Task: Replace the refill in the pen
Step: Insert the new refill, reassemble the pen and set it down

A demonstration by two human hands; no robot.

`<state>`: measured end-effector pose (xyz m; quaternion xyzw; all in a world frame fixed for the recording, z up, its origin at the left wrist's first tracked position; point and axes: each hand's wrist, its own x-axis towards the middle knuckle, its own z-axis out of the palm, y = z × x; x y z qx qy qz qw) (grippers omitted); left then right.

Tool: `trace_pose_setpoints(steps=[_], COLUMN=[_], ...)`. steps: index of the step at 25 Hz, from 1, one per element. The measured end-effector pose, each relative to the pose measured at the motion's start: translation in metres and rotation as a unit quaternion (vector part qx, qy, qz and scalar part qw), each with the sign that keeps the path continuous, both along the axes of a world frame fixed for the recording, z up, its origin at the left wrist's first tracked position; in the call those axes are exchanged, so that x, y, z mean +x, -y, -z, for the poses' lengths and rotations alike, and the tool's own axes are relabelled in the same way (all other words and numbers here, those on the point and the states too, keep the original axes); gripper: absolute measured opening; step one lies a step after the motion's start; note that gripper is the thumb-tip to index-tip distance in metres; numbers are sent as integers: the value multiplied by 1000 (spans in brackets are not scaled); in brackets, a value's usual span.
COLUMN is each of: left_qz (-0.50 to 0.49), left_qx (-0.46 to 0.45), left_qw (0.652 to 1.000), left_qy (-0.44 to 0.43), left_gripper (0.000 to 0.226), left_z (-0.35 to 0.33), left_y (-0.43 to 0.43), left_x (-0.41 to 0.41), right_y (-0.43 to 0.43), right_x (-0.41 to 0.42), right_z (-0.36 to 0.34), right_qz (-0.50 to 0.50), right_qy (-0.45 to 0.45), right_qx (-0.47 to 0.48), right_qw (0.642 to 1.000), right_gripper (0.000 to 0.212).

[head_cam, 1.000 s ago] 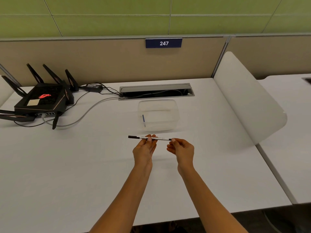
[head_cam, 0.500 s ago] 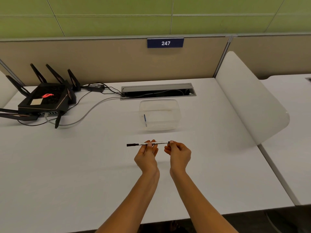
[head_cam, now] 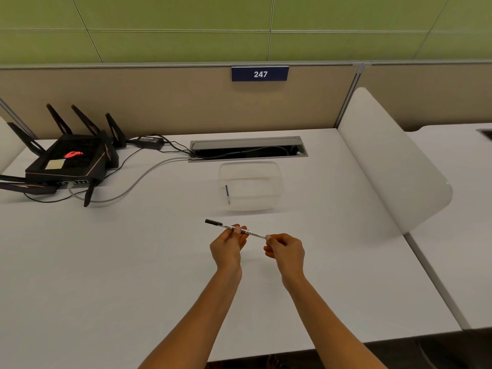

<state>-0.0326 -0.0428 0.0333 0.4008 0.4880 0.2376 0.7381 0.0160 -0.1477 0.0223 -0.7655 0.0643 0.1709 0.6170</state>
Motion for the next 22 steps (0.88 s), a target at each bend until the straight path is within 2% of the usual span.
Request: trace_pose_setpoints(steps=[4,11,22], left_qz=[63,159,256], left_qx=[-4,6,121], left_qw=[998,985,941], left_qy=[-25,-63,-188], left_gripper=[22,22,15], left_z=[5,10,21], left_y=[-6,-4,-18], left_x=[-1,6,31], right_y=[2,-12,-25], right_x=[0,6,19], right_z=[8,15,34], right_qz=[-90,-172,-164], right_qy=[81,165,112], right_qx=[-126,-197,-251], right_qw=[985,951,947], right_gripper=[7,12,12])
